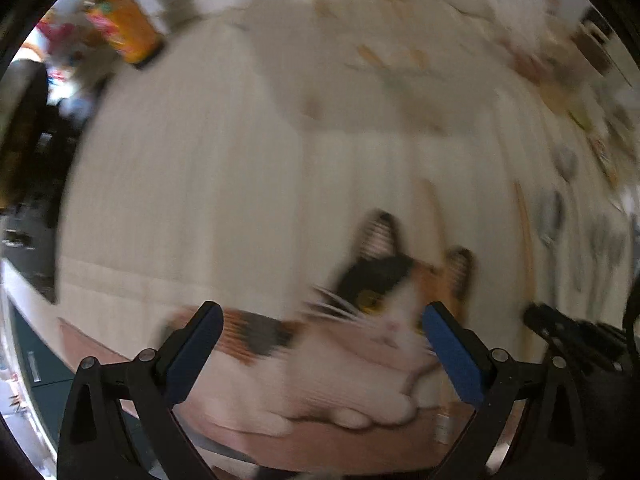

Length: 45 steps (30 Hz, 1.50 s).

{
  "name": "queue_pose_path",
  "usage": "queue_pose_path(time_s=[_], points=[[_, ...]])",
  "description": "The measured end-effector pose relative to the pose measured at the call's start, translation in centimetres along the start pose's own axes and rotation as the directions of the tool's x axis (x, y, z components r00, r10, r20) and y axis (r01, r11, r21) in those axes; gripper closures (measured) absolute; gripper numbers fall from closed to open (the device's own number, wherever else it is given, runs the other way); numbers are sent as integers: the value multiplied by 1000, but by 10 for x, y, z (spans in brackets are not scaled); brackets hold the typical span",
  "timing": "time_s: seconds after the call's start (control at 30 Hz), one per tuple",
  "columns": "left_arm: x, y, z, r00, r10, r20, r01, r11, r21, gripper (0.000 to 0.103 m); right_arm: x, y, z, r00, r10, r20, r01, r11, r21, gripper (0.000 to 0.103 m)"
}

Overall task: Organize utensils
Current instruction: 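Grasp a chopstick with the left tool while the right tool grasps another chopstick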

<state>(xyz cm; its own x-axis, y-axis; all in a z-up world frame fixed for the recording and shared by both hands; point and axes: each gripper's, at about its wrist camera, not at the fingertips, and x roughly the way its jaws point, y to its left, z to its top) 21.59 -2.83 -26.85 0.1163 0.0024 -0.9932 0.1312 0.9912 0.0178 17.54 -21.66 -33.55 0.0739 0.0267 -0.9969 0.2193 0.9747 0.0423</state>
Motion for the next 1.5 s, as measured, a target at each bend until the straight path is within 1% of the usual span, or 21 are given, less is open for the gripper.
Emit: queue_pose_path(time_s=[0.03,0.1,0.17,0.2,0.23,0.27,0.3,0.33,0.37,0.4,0.43,0.47,0.63,0.73,0.9,1.03,1.1,1.2,1.27,1.4,1.5], points=[[5,-8,-1,999,-45,-27,45,999,6,4,0,-6,0,1000,-4,-1,4,1000,14,96],[15,-24,-3,989,-125,-80,127,992,20,11,-1,-20,-1,1000,-3,-3,3,999,39,96],[23,-35,-4,980,-162,-116,166,986,30,25,-2,-30,-2,1000,2,-8,-2,998,62,96],[25,-39,-5,978,-170,-124,176,984,37,28,-2,-31,-1,1000,6,-9,-6,998,70,96],[28,-44,-6,976,-174,-132,181,982,47,36,-2,-35,-3,1000,14,-10,-13,997,78,96],[31,-48,-7,975,-171,-140,180,982,56,49,-2,-38,-4,1000,17,-11,-16,996,84,96],[33,-51,-8,976,-162,-143,173,983,64,56,-3,-42,-4,1000,19,-11,-18,996,88,96],[32,-53,-8,982,-142,-126,153,985,79,63,-4,-47,-5,1000,22,-11,-21,996,91,96],[32,-54,-8,985,-128,-120,140,986,92,74,-5,-49,-6,1000,24,-11,-23,995,94,96],[32,-54,-8,987,-111,-114,123,987,100,79,-5,-51,-7,1000,27,-11,-26,995,97,96],[32,-53,-7,988,-108,-112,120,988,101,90,-5,-53,-8,1000,28,-11,-27,995,98,96],[33,-50,-6,988,-108,-114,119,988,98,98,-5,-54,-9,1000,29,-11,-28,995,98,96],[36,-20,-5,994,-43,-97,51,996,76,99,-7,-62,-3,1000,22,-11,-21,996,91,96],[38,-1,-6,995,-21,-96,27,998,63,99,0,-53,4,1000,26,-11,-25,996,81,96],[39,15,-7,995,-27,-97,32,998,45,99,2,-27,5,998,58,-22,-57,998,34,96],[42,12,-6,995,-27,-97,32,999,44,99,1,-13,3,999,45,-29,-45,999,-6,95],[44,-1,-3,995,-29,-99,34,998,46,99,1,-11,2,998,47,-53,-47,999,-11,95],[46,7,-8,994,-42,-99,46,998,38,98,1,-7,-3,994,55,-95,-56,998,-14,89],[39,17,-7,994,-43,-100,47,998,36,98,2,-6,-8,994,43,-96,-46,998,-29,88],[37,17,-6,994,-46,-104,50,998,37,98,1,2,-12,996,18,-86,-23,998,-52,85],[36,18,-5,993,-48,-107,53,998,42,97,2,11,-17,996,19,-92,-25,997,-67,76]])
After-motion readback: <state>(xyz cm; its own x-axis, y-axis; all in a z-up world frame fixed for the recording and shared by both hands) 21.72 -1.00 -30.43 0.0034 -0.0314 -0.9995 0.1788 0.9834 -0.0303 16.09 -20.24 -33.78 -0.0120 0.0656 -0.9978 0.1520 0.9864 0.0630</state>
